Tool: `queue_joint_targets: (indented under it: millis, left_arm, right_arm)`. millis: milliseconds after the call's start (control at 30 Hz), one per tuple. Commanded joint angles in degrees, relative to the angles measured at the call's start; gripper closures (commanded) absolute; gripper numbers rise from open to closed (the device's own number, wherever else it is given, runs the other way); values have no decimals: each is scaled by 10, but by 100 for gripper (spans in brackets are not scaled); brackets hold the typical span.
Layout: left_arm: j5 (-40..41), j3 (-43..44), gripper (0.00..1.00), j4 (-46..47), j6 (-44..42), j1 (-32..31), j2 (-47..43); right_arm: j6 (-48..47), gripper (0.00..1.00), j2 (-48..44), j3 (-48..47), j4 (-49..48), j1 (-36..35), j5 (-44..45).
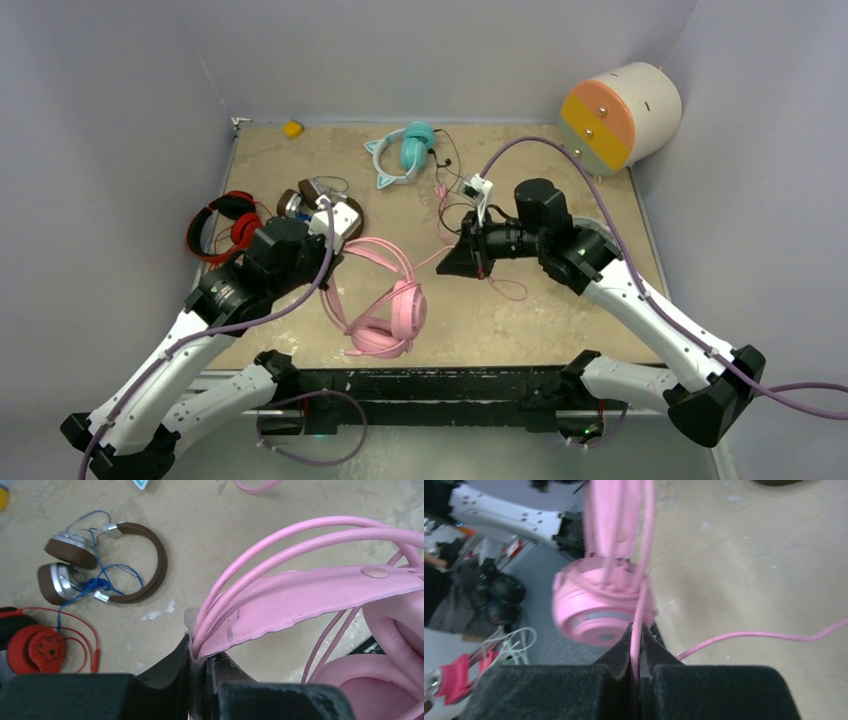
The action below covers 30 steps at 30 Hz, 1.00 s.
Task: Wrap the headphones
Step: Wrap the headphones cable around the headphones.
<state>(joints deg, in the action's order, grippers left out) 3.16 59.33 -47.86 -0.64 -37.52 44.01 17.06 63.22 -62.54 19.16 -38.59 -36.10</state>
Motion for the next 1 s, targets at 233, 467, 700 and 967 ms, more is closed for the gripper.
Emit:
queue_joint_targets:
  millis: [233, 467, 700, 967]
  left_arm:
    - [165, 28, 100, 162, -25, -11, 84]
    - [264, 23, 100, 230, 53, -36, 120]
    - [327, 11, 100, 241, 203, -52, 160]
    - [392, -5, 100, 235, 408, -52, 153]
  right_arm:
    - [219, 91, -15, 82, -206, 1, -164]
    - [315, 88, -11, 120, -303, -5, -120]
    - [374, 84, 4, 148, -373, -33, -69]
    - [312, 84, 4, 133, -302, -93, 69]
